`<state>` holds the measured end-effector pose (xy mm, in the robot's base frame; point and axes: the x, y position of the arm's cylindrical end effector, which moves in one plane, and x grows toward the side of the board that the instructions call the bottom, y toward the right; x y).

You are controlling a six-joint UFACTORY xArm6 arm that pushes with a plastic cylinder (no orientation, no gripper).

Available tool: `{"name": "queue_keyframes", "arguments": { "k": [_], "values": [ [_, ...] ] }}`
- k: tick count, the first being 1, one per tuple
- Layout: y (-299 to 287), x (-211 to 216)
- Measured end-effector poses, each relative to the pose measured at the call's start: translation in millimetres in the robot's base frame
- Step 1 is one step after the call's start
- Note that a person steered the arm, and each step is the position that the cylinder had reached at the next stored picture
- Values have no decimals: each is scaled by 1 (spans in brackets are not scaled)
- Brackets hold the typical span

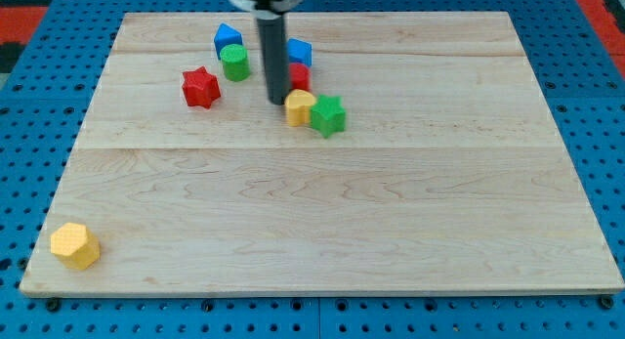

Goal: Place the yellow heart diagonal to the red star

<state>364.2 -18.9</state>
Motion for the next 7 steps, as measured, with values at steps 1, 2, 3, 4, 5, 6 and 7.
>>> {"name": "queue_keyframes", "arguments": {
  "k": [1,2,3,4,5,6,7],
  "values": [
    [66,14],
    [73,41],
    [31,70],
    [25,71],
    [2,75],
    [-6,117],
    [-9,117]
  ]
}}
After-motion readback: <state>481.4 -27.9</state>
